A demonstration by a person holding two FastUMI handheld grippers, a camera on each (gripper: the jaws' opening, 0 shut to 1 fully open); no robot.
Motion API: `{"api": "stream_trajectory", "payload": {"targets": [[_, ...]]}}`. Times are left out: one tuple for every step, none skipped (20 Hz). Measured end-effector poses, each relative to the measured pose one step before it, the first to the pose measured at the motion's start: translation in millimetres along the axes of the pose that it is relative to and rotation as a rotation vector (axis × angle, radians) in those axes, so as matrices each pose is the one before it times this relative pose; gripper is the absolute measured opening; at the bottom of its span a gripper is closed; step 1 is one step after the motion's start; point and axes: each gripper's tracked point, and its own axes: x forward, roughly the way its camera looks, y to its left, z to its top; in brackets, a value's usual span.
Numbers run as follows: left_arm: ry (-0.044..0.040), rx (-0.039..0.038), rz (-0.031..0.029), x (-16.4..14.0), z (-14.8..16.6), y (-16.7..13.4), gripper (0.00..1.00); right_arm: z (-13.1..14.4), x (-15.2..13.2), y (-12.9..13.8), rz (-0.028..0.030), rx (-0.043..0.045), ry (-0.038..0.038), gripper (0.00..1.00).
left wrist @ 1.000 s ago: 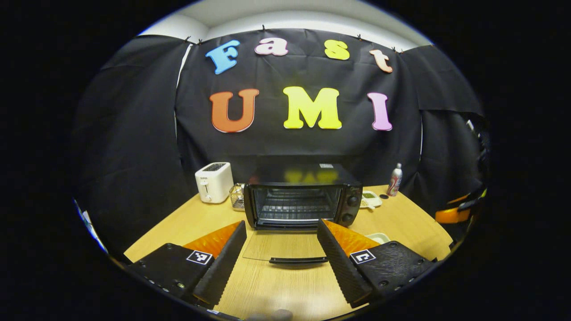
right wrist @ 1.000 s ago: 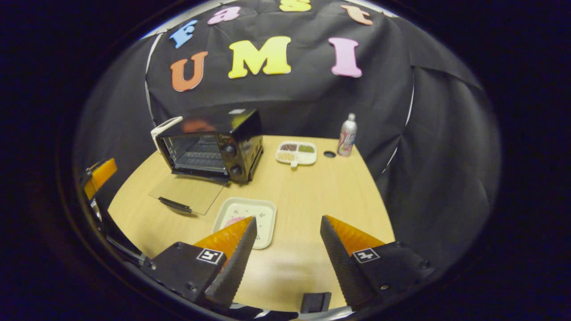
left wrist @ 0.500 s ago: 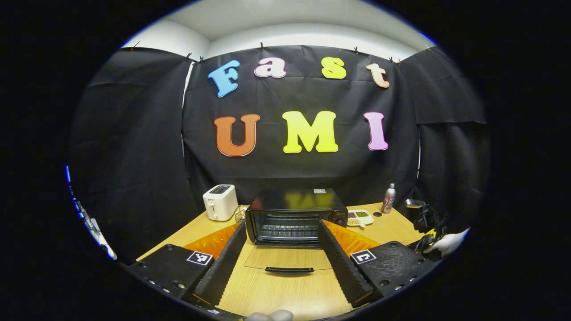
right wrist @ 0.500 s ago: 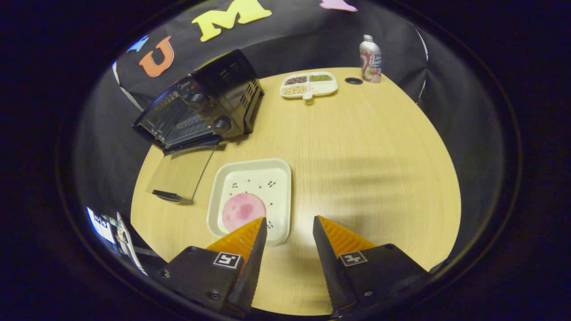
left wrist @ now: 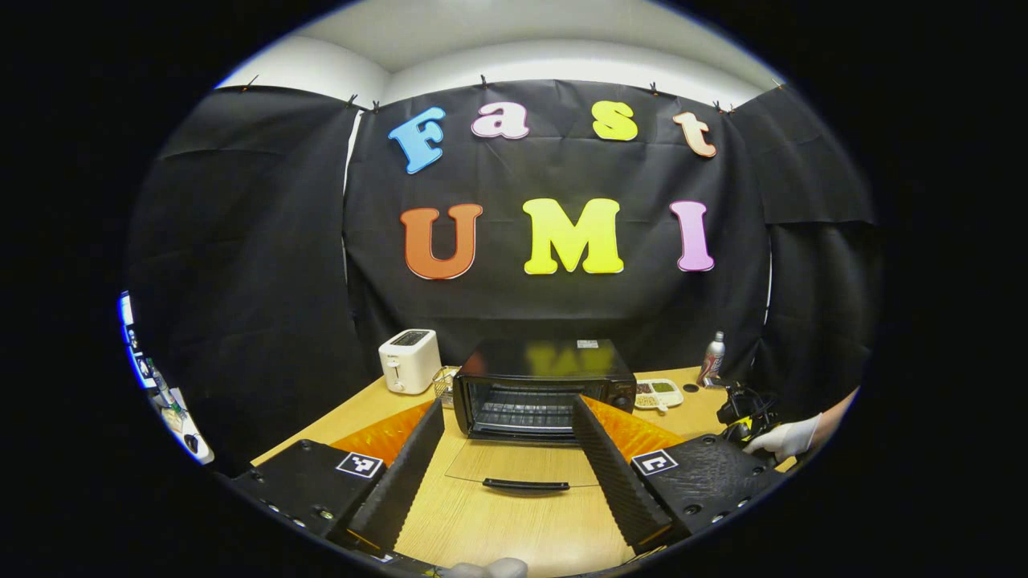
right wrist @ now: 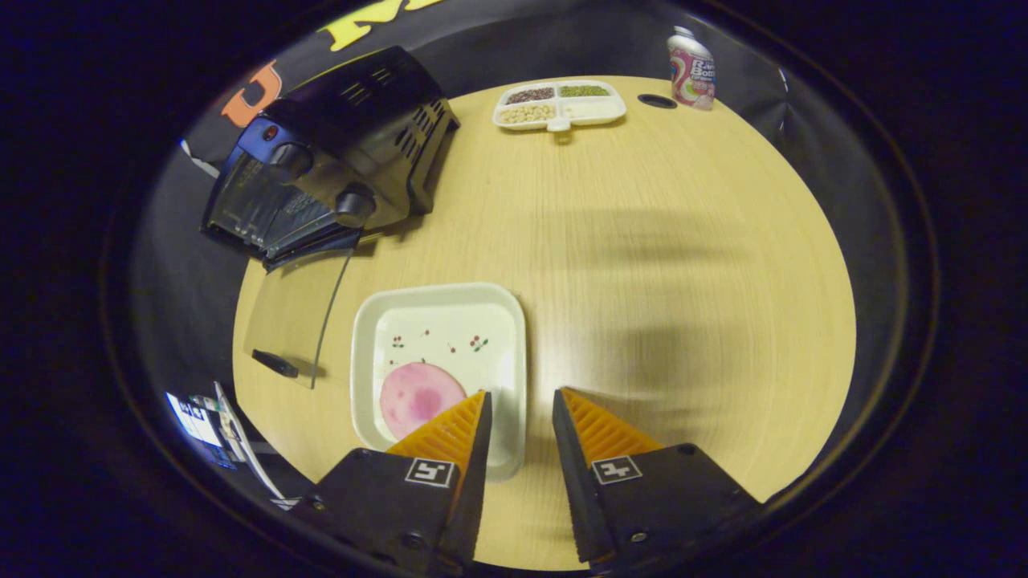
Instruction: Open the electric oven with the left hand, put the food in, and close the electric oven.
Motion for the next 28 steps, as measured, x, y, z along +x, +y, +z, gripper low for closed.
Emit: {"api": "stream_trajectory", "payload": {"targets": [[0.00239, -0.00632, 0.00098, 0.93, -1.45, 1.56, 0.96, 1.39, 0.77, -0.61, -0.01496, 0.00329, 0.01567, 0.47], [0.00074, -0.00321, 0.00236, 1.47, -1.10, 2.33, 0.97, 0.18, -3.09, -1.81, -0.01536, -0.00342, 0.01884, 0.37], [-0.00154, -0.00132, 0.00395, 0.79, -1.06, 3.16, 0.97, -0.44, 2.44, -2.10, -0.01980, -0.00243, 0.02299, 0.36], [0.00510, -0.00646, 0.00194, 1.28, -2.56, 2.02, 0.97, 0.90, 0.98, -1.76, -0.01663, 0.00064, 0.01813, 0.35], [-0.00083, -0.00990, -0.00082, 1.04, -1.88, 1.11, 0.97, 0.84, -2.87, -1.27, -0.01234, 0.00444, 0.01991, 0.24], [0.00550, -0.00635, -0.00265, 0.52, -1.38, 0.48, 0.97, -0.99, 3.76, -0.71, -0.01350, 0.00655, 0.01465, 0.25], [0.00059, -0.00088, -0.00116, 2.68, -2.98, 2.00, 0.97, 1.60, -1.43, 0.32, -0.01639, 0.00851, 0.01022, 0.23], [-0.00298, 0.00281, 0.00128, 0.71, -0.62, 2.76, 0.97, 1.81, -1.59, -0.49, -0.01324, 0.00193, 0.00765, 0.17], [-0.00349, -0.00172, -0.00160, 1.17, -0.49, 1.72, 0.96, 0.35, 1.29, -1.83, -0.00858, 0.00156, 0.00279, 0.17], [-0.00215, -0.00596, -0.00197, 0.34, 0.04, 1.47, 0.97, -1.44, -0.56, -0.68, 0.00073, -0.00154, 0.00211, 0.07], [-0.00145, -0.00585, -0.00313, 0.96, -1.11, 0.59, 0.96, 0.03, 0.69, 0.06, 0.00648, -0.00144, -0.00502, 0.08], [0.00150, -0.00265, -0.00069, 0.02, -1.47, 1.07, 0.96, 0.16, -2.21, 0.37, 0.01313, 0.00989, -0.00338, 0.03], [0.00169, -0.00171, -0.00292, 1.18, -1.88, 1.81, 0.96, 0.57, 1.63, 0.03, 0.01967, 0.01580, -0.00272, 0.02], [0.00273, -0.00130, -0.00190, 0.07, -0.23, 1.18, 0.96, -0.23, -1.64, 0.97, 0.02913, 0.03167, -0.00651, 0.04], [-0.00013, 0.00019, -0.00111, -0.05, 0.78, 2.70, 0.96, -4.57, -0.27, -0.84, 0.02514, 0.02945, 0.01271, 0.01], [0.00062, 0.00336, 0.00006, -0.76, 0.63, 2.16, 0.96, -0.34, -2.10, -0.45, 0.03298, 0.03009, -0.01544, 0.04], [-0.00515, 0.00760, 0.00195, -0.76, 1.67, 2.95, 0.96, -3.22, 0.74, -3.01, 0.01117, 0.02257, -0.00313, 0.04], [-0.00046, 0.00765, 0.00037, -1.08, 1.25, 2.14, 0.97, 0.63, -2.54, 0.48, 0.02908, 0.02380, -0.01695, 0.04], [0.00024, 0.00663, -0.00091, -0.58, 0.73, 1.51, 0.96, -1.49, -5.22, 2.71, 0.02679, 0.01879, -0.00799, 0.02], [0.00306, 0.00519, -0.00304, -1.60, -0.34, 0.19, 0.96, 0.65, -5.36, 4.48, 0.03755, 0.03481, -0.01804, 0.02], [0.00128, 0.00458, -0.00313, -0.98, 0.94, -0.11, 0.96, -0.21, -3.72, 3.70, 0.03110, 0.03291, -0.01121, 0.04], [0.00153, 0.00258, -0.00376, 0.35, 0.14, -0.38, 0.96, 0.05, -3.33, 0.98, 0.01981, 0.01906, -0.00905, 0.04], [0.00232, 0.00029, -0.00344, -0.05, -1.39, -1.37, 0.96, 0.92, -1.73, 2.73, 0.02379, 0.01024, -0.01342, 0.02], [0.00214, -0.00159, -0.00468, 0.56, -0.33, -1.54, 0.96, 0.56, -2.71, 3.41, 0.02770, 0.01763, -0.01594, 0.01], [0.00326, -0.00120, -0.00540, -0.66, 0.21, -0.39, 0.96, 0.85, -2.86, 7.59, 0.04415, 0.02353, -0.01428, 0.03], [0.00269, 0.00002, -0.00261, -1.18, 0.64, -0.24, 0.96, 0.26, -4.53, 7.72, 0.03943, 0.02250, -0.01389, 0.02], [0.00234, -0.00139, -0.00776, 0.34, 0.31, -3.41, 0.96, 0.36, -4.28, 8.62, 0.03711, 0.02321, -0.01603, 0.04], [-0.00092, 0.00069, -0.00475, -0.95, 1.86, -1.18, 0.96, -0.99, -5.33, 8.43, 0.02572, 0.01133, -0.01175, 0.00]]}}
